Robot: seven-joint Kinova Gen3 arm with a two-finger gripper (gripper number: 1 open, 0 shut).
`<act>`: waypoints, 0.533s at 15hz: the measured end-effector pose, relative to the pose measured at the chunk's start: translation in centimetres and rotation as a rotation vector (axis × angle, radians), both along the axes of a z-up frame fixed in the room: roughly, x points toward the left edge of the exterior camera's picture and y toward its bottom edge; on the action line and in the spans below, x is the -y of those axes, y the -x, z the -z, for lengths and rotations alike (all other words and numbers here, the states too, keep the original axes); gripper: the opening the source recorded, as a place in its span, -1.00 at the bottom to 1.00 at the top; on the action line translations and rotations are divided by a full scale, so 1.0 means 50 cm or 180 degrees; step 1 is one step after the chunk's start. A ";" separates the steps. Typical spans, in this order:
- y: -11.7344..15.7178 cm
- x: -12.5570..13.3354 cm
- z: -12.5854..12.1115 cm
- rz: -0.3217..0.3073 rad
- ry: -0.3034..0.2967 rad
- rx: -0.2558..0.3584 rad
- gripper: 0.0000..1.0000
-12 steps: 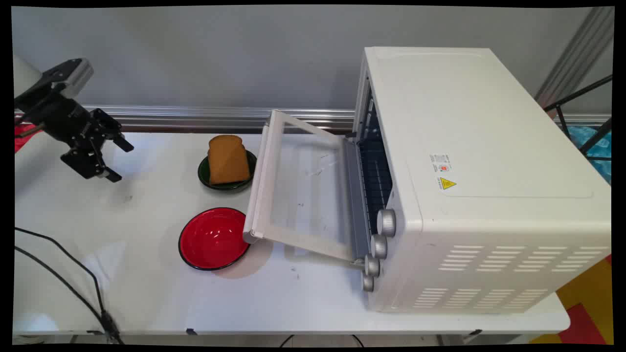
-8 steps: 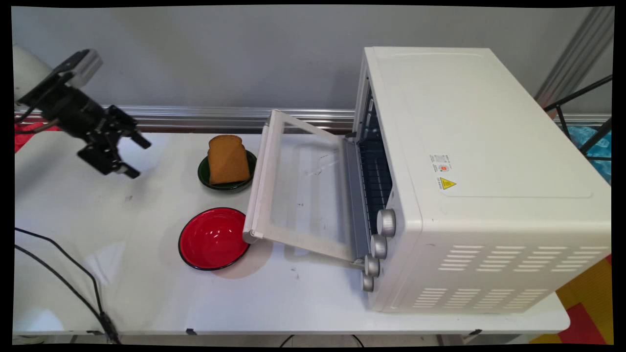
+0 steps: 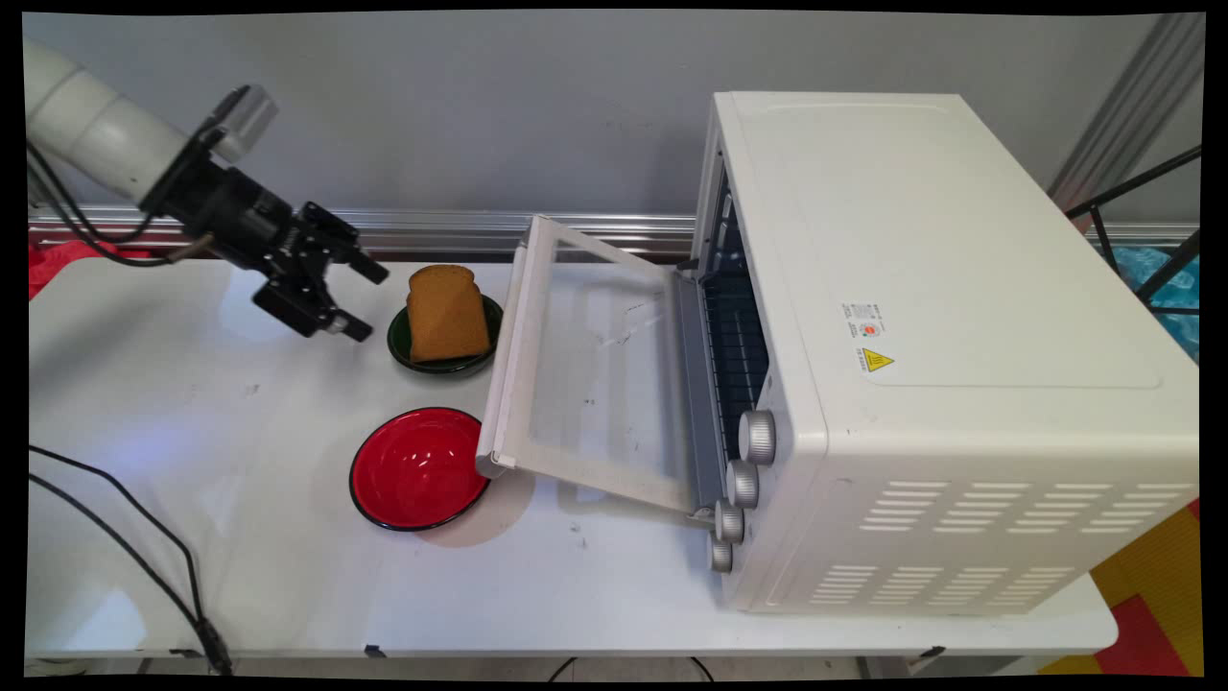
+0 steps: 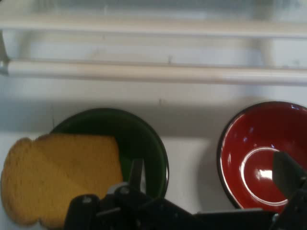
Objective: Close the oven
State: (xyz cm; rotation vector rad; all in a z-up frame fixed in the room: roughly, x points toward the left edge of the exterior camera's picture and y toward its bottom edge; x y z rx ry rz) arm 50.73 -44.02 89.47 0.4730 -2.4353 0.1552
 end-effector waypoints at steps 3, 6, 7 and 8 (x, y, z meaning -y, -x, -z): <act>0.026 0.015 0.024 0.0030 0.0061 -0.0052 1.00; 0.043 0.027 0.047 0.0093 0.0064 -0.0055 -1.00; 0.046 0.030 0.054 0.0112 0.0064 -0.0047 -1.00; 0.049 0.035 0.061 0.0124 0.0063 -0.0041 -1.00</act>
